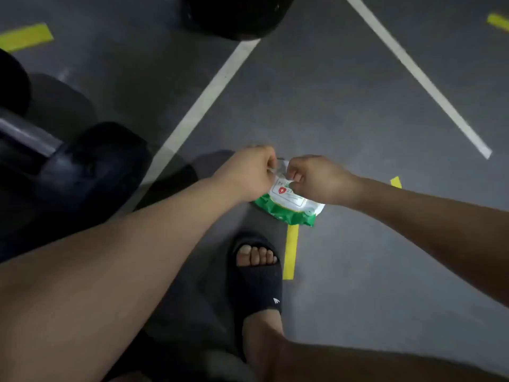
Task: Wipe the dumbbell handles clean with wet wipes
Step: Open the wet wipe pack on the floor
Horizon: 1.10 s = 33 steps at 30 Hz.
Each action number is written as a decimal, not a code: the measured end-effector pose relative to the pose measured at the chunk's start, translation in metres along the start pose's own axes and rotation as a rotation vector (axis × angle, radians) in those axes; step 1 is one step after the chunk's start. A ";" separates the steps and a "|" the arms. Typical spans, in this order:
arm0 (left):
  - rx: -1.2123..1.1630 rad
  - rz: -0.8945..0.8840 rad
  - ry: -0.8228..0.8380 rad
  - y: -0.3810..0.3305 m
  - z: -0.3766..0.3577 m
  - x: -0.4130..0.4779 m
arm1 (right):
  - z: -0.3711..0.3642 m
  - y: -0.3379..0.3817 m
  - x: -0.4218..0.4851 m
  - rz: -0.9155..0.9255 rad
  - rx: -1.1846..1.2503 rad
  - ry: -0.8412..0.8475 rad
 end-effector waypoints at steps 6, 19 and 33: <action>0.066 -0.059 -0.008 0.009 -0.026 -0.009 | -0.022 -0.005 -0.019 0.044 -0.015 -0.228; 0.208 -0.068 -0.051 0.005 -0.045 -0.013 | -0.044 -0.003 -0.041 0.083 -0.128 -0.469; 0.286 -0.084 -0.131 -0.003 -0.075 -0.011 | -0.006 -0.093 -0.037 -0.321 0.341 -0.678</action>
Point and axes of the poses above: each hand's wrist, its own x-axis towards the middle knuckle, its own z-axis out of the back of the hand, y = z × x, the point moved 10 cm from there along x, towards the middle knuckle, and after that the axes turned 11 degrees about -x, right-handed, at the moved point
